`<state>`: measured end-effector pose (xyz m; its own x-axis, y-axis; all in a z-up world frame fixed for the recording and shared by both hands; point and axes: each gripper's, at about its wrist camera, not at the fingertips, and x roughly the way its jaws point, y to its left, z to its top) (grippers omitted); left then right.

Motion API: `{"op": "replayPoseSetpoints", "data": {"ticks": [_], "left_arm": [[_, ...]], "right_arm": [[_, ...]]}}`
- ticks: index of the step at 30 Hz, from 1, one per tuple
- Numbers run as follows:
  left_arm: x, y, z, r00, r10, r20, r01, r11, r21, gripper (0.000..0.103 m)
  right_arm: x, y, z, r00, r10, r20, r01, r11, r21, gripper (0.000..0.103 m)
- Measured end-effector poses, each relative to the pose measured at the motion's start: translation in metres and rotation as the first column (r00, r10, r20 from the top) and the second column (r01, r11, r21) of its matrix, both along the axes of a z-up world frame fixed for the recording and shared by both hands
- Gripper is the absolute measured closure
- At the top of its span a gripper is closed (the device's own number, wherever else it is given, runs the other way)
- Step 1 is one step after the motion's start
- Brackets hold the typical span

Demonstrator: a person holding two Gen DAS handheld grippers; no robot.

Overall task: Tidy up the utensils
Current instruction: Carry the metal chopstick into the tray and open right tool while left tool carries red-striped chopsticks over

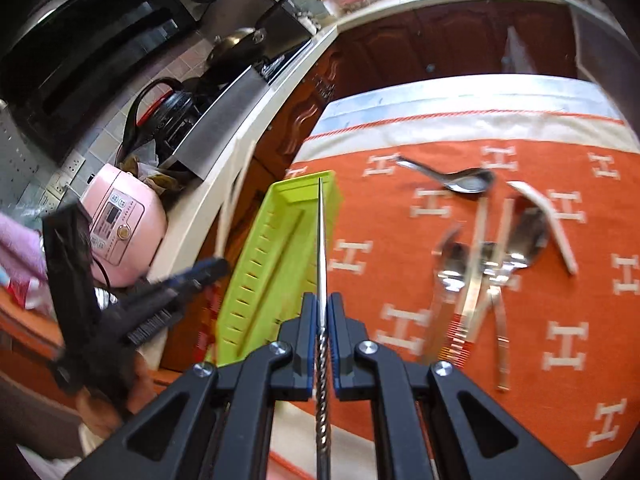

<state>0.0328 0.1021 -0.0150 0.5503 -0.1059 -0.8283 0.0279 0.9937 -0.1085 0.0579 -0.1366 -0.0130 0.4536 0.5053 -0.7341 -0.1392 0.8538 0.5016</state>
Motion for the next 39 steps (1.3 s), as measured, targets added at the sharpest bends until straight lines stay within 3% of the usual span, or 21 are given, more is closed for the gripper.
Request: {"op": "replayPoseSetpoints", "data": {"ticks": [7, 13, 17, 24, 34, 39], "left_arm": [[0.012, 0.025, -0.036, 0.996, 0.038, -0.078, -0.038, 0.999, 0.000, 0.094], [0.018, 0.034, -0.056, 0.992, 0.037, -0.120, -0.037, 0.999, -0.001, 0.094], [0.020, 0.041, -0.058, 0.992, 0.051, -0.118, -0.055, 0.998, -0.028, 0.081], [0.017, 0.038, -0.053, 0.994, 0.040, -0.104, -0.043, 0.999, -0.027, 0.081], [0.008, 0.022, -0.044, 0.994, 0.000, -0.109, -0.001, 1.000, -0.010, 0.071], [-0.001, 0.003, -0.040, 0.993, -0.047, -0.105, 0.049, 0.999, 0.015, 0.070]], "right_arm": [[0.038, 0.053, -0.025, 0.996, -0.016, -0.086, 0.018, 0.999, 0.030, 0.098], [0.062, 0.073, -0.057, 0.983, -0.074, -0.171, 0.076, 0.997, 0.009, 0.097], [0.066, 0.083, -0.074, 0.970, -0.012, -0.243, 0.030, 0.997, 0.071, 0.095], [0.050, 0.083, -0.076, 0.971, 0.057, -0.232, -0.046, 0.998, 0.054, 0.094], [0.011, 0.078, -0.063, 0.981, 0.147, -0.128, -0.157, 0.985, -0.072, 0.094], [0.000, 0.066, -0.056, 0.984, 0.156, -0.087, -0.164, 0.981, -0.105, 0.094]]}}
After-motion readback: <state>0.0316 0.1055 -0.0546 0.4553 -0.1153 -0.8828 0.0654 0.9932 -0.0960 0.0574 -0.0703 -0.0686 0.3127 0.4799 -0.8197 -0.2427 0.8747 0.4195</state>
